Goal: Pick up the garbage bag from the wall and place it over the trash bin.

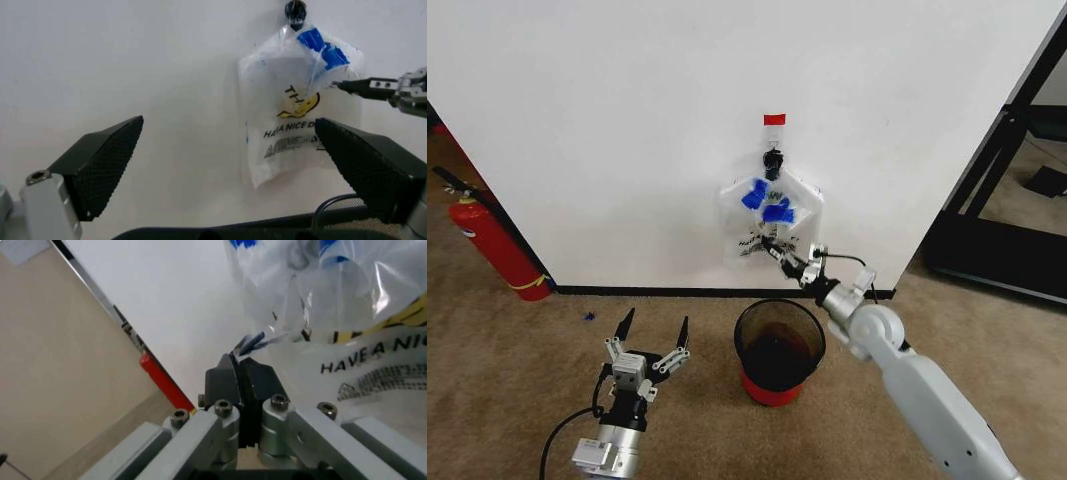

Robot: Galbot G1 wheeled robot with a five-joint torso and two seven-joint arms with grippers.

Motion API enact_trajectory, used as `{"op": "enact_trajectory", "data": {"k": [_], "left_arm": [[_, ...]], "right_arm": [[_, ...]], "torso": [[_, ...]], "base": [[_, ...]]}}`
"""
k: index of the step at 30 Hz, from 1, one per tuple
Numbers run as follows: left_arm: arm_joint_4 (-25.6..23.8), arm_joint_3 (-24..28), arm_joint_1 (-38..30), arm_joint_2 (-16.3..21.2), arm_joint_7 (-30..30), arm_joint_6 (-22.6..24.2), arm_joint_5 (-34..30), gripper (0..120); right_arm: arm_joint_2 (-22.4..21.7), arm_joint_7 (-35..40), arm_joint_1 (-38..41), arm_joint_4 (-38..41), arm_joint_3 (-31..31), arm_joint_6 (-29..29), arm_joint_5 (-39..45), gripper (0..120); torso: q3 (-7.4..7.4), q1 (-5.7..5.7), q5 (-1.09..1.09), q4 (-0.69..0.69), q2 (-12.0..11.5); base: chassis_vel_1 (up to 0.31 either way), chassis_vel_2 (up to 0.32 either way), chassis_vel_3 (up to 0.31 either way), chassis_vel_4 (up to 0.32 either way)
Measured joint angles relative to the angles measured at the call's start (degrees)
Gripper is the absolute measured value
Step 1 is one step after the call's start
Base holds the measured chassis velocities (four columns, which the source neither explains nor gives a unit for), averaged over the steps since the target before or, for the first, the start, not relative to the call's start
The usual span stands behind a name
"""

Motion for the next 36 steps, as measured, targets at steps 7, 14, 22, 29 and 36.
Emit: {"op": "enact_trajectory", "data": {"k": [7,14,22,29,36], "left_arm": [[0.0,0.6,-0.2,0.1,0.0,0.1,0.0,100],[-0.4,1.1,-0.1,0.1,-0.1,0.1,0.2,100],[-0.7,1.7,-0.2,0.2,-0.1,0.1,0.3,100],[-0.7,2.3,-0.2,0.1,-0.2,0.0,0.4,100],[-0.8,2.6,-0.3,0.0,-0.2,-0.1,0.5,100]], "right_arm": [[-1.1,-0.3,-4.6,3.3,1.6,0.3,-2.7,0],[-2.3,-1.1,-9.5,7.1,3.5,1.5,-7.7,0],[-3.1,-1.5,-16.8,11.8,6.3,3.3,-13.0,0],[-3.5,-1.9,-22.7,14.9,8.7,5.2,-17.2,0],[-3.4,-1.9,-26.5,16.1,9.9,7.1,-20.3,0]], "torso": [[0.0,0.0,0.0,0.0,0.0],[0.0,0.0,0.0,0.0,0.0],[0.0,0.0,0.0,0.0,0.0],[0.0,0.0,0.0,0.0,0.0],[0.0,0.0,0.0,0.0,0.0]], "base": [[0.0,0.0,0.0,0.0],[0.0,0.0,0.0,0.0],[0.0,0.0,0.0,0.0],[0.0,0.0,0.0,0.0],[0.0,0.0,0.0,0.0]]}}
